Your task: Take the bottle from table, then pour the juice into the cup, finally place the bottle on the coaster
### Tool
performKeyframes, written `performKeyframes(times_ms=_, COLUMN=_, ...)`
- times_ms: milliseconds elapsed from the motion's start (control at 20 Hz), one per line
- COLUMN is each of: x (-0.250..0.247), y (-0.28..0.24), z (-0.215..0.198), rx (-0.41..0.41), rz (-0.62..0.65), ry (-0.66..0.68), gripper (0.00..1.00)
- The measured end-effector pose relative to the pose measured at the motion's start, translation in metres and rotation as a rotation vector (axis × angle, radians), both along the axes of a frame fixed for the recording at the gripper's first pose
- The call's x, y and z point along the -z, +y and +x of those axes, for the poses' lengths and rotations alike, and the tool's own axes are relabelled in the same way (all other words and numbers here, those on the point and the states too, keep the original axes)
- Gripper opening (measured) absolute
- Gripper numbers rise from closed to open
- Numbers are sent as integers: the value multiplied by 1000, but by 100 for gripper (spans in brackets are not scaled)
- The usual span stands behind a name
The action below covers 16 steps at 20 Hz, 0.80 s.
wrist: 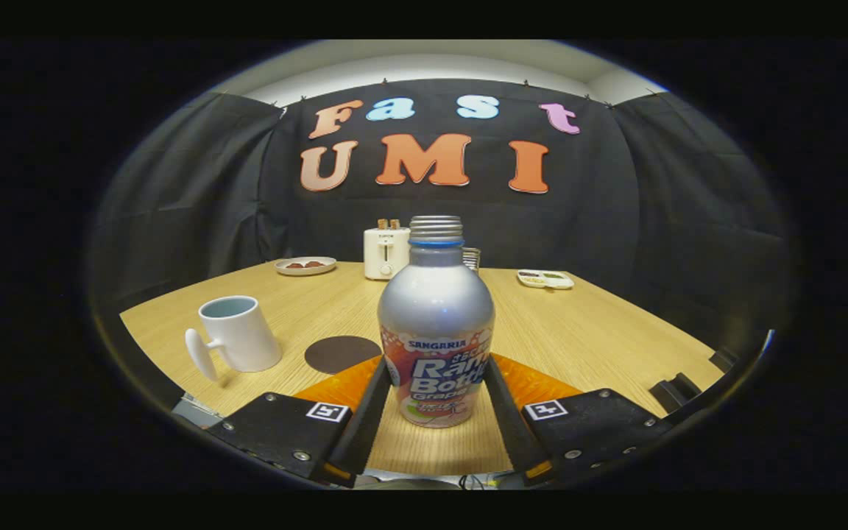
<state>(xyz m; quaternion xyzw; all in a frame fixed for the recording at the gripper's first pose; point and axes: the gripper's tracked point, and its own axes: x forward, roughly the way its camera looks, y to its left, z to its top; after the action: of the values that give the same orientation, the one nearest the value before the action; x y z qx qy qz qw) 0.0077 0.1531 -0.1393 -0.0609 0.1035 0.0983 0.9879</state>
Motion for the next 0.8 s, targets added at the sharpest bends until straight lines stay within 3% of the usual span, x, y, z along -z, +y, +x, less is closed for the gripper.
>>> performKeyframes(times_ms=450, x=-26, y=24, z=-2, rx=-22, rz=-114, ry=-40, gripper=72)
performKeyframes(times_ms=800, x=-43, y=40, z=1, rx=0, rz=-372, ry=-97, gripper=72)
